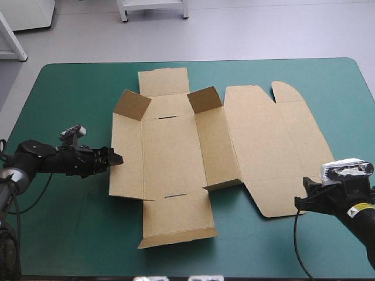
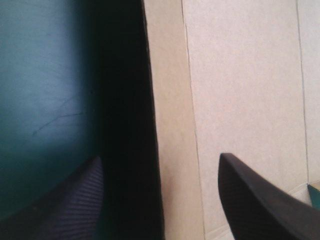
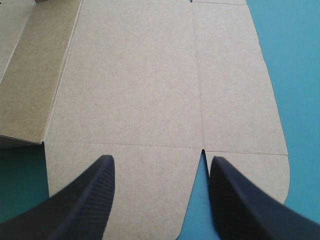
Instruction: Fold the box
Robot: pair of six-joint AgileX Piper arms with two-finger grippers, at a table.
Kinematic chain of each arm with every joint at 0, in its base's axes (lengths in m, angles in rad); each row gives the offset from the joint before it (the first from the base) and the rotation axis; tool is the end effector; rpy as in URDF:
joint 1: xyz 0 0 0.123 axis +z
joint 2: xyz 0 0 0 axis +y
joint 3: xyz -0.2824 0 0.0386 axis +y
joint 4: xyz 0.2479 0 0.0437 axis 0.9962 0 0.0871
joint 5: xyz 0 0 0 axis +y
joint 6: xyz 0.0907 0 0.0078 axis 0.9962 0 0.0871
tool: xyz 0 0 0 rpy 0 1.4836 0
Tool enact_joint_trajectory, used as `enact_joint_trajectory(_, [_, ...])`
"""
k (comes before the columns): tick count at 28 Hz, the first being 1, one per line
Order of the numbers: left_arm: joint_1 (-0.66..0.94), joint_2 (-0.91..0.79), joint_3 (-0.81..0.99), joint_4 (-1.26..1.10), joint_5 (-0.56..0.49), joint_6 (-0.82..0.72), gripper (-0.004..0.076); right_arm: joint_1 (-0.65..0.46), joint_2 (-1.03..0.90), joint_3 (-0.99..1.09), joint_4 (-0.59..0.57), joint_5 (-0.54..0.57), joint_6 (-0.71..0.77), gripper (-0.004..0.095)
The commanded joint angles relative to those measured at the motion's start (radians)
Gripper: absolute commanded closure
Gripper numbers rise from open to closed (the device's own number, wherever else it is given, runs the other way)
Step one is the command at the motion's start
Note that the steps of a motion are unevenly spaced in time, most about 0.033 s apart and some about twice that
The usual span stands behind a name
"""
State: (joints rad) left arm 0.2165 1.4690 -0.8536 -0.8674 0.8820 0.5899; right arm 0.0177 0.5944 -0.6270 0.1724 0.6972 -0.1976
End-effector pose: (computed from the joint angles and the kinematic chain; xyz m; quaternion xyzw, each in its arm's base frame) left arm 0.2697 0.0044 0.2320 -0.0682 0.9334 -0.2886 0.2022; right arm 0.1099 0.0120 0.3159 -0.0626 0.8742 0.0371 0.4800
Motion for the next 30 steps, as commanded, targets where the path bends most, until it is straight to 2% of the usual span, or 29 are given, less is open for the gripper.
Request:
enact_joint_trajectory(1, [0.003,0.014,-0.031,-0.161,0.019,0.073,0.0246,-0.007,0.008,-0.035,0.013,-0.062,-0.01,0.0377])
enact_joint_trajectory(7, [-0.005,0.082,-0.031,-0.378,0.074,0.198,0.0249,-0.007,0.008,-0.035,0.013,-0.057,-0.01,0.0378])
enact_joint_trajectory(15, [-0.05,0.129,-0.031,-0.416,0.077,0.237,0.0314,-0.007,0.008,-0.035,0.013,-0.056,-0.012,0.0388])
enact_joint_trajectory(18, [-0.05,0.129,-0.031,-0.439,0.063,0.241,0.0389,-0.007,0.008,-0.035,0.013,-0.056,-0.009,0.0399])
enact_joint_trajectory(19, [-0.05,0.129,-0.031,-0.446,0.063,0.243,0.0436,-0.007,0.008,-0.035,0.013,-0.056,-0.011,0.04])
enact_joint_trajectory(24, [-0.05,0.13,-0.031,-0.458,0.066,0.285,0.0736,-0.007,0.008,-0.035,0.013,-0.058,-0.011,0.0399])
enact_joint_trajectory(30, [-0.05,0.132,-0.031,-0.458,0.124,0.348,0.0732,-0.007,0.008,-0.035,0.013,-0.058,-0.011,0.0399])
